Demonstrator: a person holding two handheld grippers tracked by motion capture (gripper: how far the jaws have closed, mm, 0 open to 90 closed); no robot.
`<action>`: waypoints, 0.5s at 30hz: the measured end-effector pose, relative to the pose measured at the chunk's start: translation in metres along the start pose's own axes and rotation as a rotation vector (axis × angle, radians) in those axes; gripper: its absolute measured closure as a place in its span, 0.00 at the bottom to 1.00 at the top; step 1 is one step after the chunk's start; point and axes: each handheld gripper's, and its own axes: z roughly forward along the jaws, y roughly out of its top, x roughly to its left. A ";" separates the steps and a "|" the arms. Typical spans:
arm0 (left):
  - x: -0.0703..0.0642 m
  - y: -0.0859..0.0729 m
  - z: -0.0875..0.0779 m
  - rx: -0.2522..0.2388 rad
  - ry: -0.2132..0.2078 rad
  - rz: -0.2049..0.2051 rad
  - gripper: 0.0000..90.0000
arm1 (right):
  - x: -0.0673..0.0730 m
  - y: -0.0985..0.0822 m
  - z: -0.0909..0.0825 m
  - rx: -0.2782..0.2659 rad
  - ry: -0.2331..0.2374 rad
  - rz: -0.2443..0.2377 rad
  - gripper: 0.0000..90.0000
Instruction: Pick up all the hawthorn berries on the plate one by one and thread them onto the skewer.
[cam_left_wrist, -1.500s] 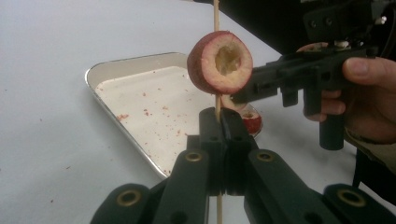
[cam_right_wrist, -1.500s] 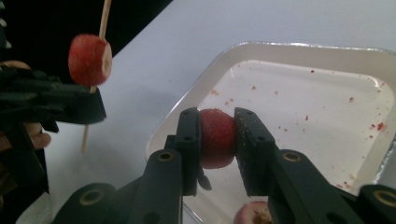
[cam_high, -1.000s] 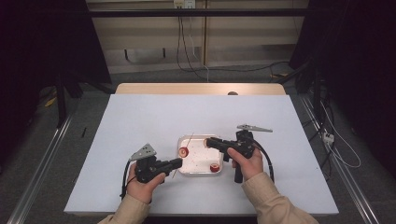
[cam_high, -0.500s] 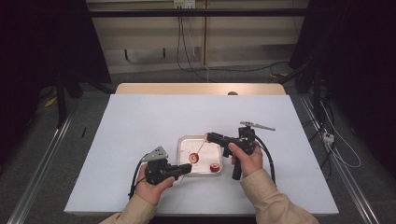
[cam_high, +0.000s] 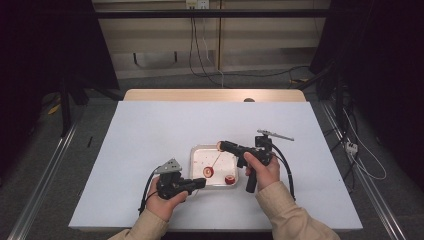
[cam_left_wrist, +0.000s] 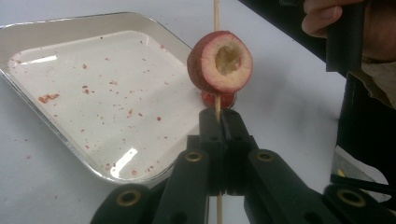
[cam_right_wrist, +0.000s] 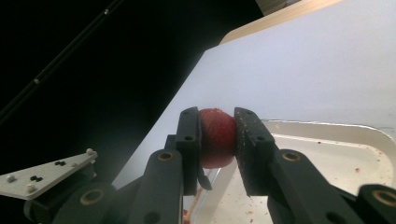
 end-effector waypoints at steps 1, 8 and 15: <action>0.000 0.000 0.000 0.002 0.004 0.002 0.99 | 0.001 0.000 0.000 -0.002 0.002 0.003 0.81; 0.001 0.001 -0.001 -0.019 0.013 -0.005 0.99 | 0.002 -0.001 0.001 -0.003 0.009 0.006 0.81; 0.001 0.002 0.003 -0.030 0.003 -0.006 0.99 | 0.000 -0.002 0.001 -0.014 0.017 0.012 0.81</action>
